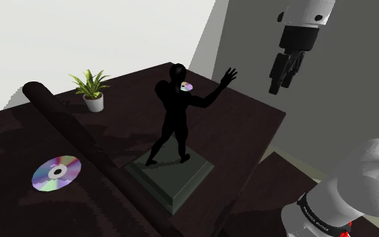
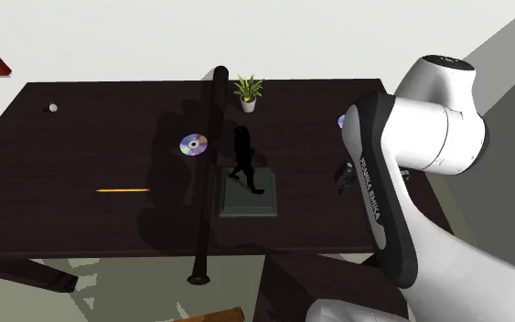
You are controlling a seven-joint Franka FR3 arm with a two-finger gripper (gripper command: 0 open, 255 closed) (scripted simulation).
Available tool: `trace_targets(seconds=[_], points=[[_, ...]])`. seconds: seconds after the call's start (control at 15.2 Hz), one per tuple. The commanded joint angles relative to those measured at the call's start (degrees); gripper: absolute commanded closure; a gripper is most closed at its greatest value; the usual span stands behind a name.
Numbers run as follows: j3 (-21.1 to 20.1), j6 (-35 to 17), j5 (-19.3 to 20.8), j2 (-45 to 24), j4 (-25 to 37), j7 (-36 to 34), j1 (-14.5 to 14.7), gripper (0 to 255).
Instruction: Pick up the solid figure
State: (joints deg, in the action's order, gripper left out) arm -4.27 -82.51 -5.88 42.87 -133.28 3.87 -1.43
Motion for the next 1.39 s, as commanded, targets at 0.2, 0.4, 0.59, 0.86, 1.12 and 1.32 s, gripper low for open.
trace_targets(seconds=[0.2,0.4,0.59,0.86,1.12,1.32], points=[[-4.51,0.45,-2.28,-0.71,2.52,-5.95,0.66,0],[-9.05,0.74,-4.17,-2.28,5.73,-11.94,1.03,0],[-13.64,0.92,-5.54,-4.65,9.61,-18.0,1.1,0],[-19.98,1.15,-6.36,-9.05,15.87,-26.31,0.62,0],[-26.88,1.56,-5.66,-14.99,23.45,-35.13,-0.51,0],[-32.72,2.16,-3.67,-20.75,30.12,-42.4,-1.64,0]])
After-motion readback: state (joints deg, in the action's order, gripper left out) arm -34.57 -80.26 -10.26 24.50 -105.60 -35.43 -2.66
